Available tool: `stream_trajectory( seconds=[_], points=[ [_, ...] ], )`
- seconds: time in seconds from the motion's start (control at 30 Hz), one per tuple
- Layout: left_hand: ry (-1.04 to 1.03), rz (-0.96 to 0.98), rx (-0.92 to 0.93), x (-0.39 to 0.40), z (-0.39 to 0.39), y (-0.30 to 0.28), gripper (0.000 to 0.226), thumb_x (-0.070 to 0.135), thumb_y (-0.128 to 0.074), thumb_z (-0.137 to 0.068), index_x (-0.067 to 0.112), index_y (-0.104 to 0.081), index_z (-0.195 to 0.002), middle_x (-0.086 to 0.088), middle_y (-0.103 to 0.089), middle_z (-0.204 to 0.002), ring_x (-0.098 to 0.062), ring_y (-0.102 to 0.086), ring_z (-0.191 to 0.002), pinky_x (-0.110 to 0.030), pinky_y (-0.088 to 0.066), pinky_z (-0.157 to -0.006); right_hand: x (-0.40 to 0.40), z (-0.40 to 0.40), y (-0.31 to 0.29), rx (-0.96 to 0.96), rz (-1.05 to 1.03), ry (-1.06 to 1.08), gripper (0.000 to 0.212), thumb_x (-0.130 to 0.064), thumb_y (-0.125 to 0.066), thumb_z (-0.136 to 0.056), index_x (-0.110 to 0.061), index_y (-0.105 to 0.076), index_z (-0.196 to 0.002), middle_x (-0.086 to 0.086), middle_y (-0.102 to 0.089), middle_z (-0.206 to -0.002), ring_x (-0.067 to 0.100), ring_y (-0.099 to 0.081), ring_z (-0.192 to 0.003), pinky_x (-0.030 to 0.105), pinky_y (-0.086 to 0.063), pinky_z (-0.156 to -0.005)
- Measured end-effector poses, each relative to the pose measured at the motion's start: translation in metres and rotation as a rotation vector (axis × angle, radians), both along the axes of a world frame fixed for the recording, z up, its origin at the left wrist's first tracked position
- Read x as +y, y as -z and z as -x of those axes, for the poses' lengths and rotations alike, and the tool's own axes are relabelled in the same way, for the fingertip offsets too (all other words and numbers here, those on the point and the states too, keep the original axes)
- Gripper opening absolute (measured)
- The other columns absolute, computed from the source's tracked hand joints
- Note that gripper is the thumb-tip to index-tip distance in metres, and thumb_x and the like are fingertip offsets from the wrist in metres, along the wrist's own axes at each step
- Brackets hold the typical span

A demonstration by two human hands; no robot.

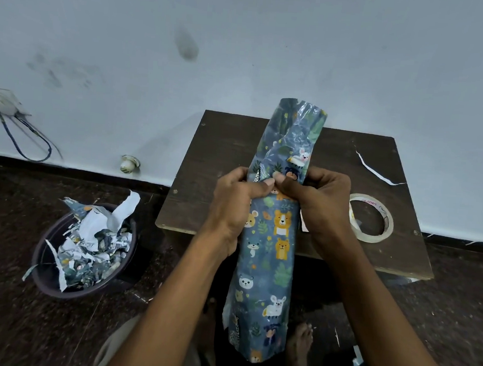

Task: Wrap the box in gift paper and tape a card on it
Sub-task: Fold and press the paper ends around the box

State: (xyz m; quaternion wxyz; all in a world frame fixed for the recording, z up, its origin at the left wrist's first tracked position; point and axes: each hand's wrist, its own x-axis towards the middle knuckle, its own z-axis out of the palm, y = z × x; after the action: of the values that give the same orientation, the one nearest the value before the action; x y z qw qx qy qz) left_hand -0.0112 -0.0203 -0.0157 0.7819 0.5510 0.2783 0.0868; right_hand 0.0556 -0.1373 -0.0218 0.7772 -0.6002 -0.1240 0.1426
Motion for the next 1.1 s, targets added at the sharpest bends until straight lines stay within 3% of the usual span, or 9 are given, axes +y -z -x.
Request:
stream_trajectory(
  seconds=[0.27,0.5,0.73,0.87,0.93,1.03,1.1],
  points=[
    [-0.096,0.040,0.035,0.004,-0.003,0.003,0.018,-0.005,-0.067,-0.082,0.001,-0.071,-0.098,-0.021,-0.076,-0.099,-0.043,-0.073,-0.089,-0.052,-0.062,-0.076,-0.005,-0.005,-0.002,0.096,0.080,-0.091,0.015,0.015,-0.067,-0.083,0.009,-0.070,-0.096,0.001,-0.076,-0.074,0.011,-0.070,-0.061,0.021,-0.053,-0.052],
    [-0.105,0.047,0.028,0.002,-0.003,0.001,0.016,-0.003,-0.067,-0.084,0.000,-0.071,-0.099,-0.018,-0.076,-0.093,-0.031,-0.072,-0.072,-0.036,-0.059,-0.058,-0.004,-0.007,0.000,0.096,0.089,-0.039,0.014,0.013,-0.071,-0.082,0.009,-0.069,-0.095,0.003,-0.075,-0.074,0.012,-0.070,-0.061,0.022,-0.053,-0.052],
    [-0.178,0.069,0.032,0.001,-0.003,0.001,0.023,0.010,-0.076,-0.085,0.000,-0.067,-0.103,-0.016,-0.077,-0.092,-0.029,-0.074,-0.071,-0.035,-0.059,-0.060,0.002,-0.002,0.003,0.139,0.126,-0.063,0.037,-0.004,-0.078,-0.085,0.002,-0.060,-0.117,0.013,-0.072,-0.100,0.018,-0.074,-0.077,0.026,-0.057,-0.062],
    [-0.257,-0.173,0.022,0.003,-0.005,0.009,0.047,0.031,-0.085,-0.080,0.018,-0.049,-0.108,-0.006,-0.068,-0.105,-0.024,-0.074,-0.088,-0.042,-0.062,-0.075,0.002,-0.003,0.004,0.114,0.147,0.068,0.038,-0.012,-0.082,-0.084,-0.009,-0.051,-0.105,0.009,-0.065,-0.096,0.015,-0.069,-0.074,0.020,-0.051,-0.054],
    [-0.255,-0.344,-0.032,0.002,-0.004,0.008,0.046,0.040,-0.084,-0.079,0.025,-0.047,-0.102,-0.001,-0.063,-0.102,-0.021,-0.070,-0.092,-0.043,-0.061,-0.079,0.001,-0.004,0.006,0.068,0.098,0.104,0.037,-0.011,-0.082,-0.085,-0.014,-0.045,-0.093,0.006,-0.062,-0.086,0.017,-0.065,-0.075,0.021,-0.050,-0.054],
    [-0.159,-0.403,-0.077,0.000,-0.002,0.008,0.043,0.041,-0.086,-0.076,0.023,-0.052,-0.096,-0.004,-0.070,-0.099,-0.025,-0.071,-0.092,-0.047,-0.061,-0.078,0.001,-0.004,0.008,0.004,0.016,0.118,0.028,-0.005,-0.077,-0.088,-0.005,-0.048,-0.086,-0.002,-0.062,-0.068,0.009,-0.061,-0.061,0.022,-0.051,-0.054],
    [-0.130,-0.365,-0.115,-0.001,-0.002,0.009,0.043,0.030,-0.087,-0.079,0.018,-0.053,-0.102,0.000,-0.071,-0.100,-0.019,-0.072,-0.092,-0.040,-0.062,-0.078,-0.002,-0.002,0.008,-0.036,-0.017,0.095,0.019,-0.003,-0.073,-0.090,0.006,-0.056,-0.093,-0.002,-0.069,-0.074,0.009,-0.066,-0.066,0.023,-0.054,-0.059]
  ],
)
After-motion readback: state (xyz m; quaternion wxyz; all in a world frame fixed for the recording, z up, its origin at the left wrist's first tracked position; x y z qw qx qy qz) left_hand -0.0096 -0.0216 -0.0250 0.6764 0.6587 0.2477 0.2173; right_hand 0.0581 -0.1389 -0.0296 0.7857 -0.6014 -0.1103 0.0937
